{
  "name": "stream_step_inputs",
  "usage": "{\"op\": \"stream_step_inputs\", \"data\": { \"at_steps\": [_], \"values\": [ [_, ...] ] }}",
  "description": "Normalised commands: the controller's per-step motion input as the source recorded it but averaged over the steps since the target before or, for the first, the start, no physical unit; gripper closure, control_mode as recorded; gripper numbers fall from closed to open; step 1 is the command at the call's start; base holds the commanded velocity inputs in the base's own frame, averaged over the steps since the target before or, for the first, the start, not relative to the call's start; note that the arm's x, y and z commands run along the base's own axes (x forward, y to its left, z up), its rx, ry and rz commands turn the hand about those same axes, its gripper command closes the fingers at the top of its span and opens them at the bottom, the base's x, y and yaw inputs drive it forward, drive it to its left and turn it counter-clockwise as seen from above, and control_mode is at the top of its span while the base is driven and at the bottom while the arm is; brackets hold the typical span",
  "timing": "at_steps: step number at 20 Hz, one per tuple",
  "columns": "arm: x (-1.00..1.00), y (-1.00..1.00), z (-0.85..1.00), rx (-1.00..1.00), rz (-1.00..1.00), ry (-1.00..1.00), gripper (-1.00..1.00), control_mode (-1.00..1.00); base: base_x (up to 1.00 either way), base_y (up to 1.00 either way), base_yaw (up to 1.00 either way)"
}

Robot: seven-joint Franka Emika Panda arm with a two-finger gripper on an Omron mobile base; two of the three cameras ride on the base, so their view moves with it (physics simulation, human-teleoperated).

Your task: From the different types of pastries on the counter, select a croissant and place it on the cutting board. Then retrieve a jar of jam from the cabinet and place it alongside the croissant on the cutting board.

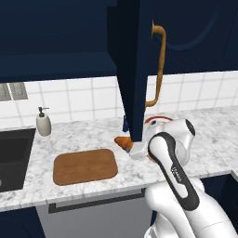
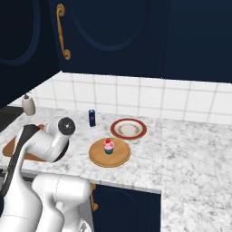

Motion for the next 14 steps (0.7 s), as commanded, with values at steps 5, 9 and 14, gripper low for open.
{"op": "stream_step_inputs", "data": {
  "at_steps": [5, 9, 14],
  "values": [
    [-0.01, 0.01, -0.51, 0.00, 0.00, 0.00, 1.00, -1.00, 0.00, 0.00, 0.00],
    [0.00, 0.03, -0.69, 0.00, 0.02, 0.00, 1.00, -1.00, 0.00, 0.00, 0.00],
    [0.00, 0.08, -0.76, 0.00, 0.03, -0.02, 1.00, -1.00, 0.00, 0.00, 0.00]
  ]
}}
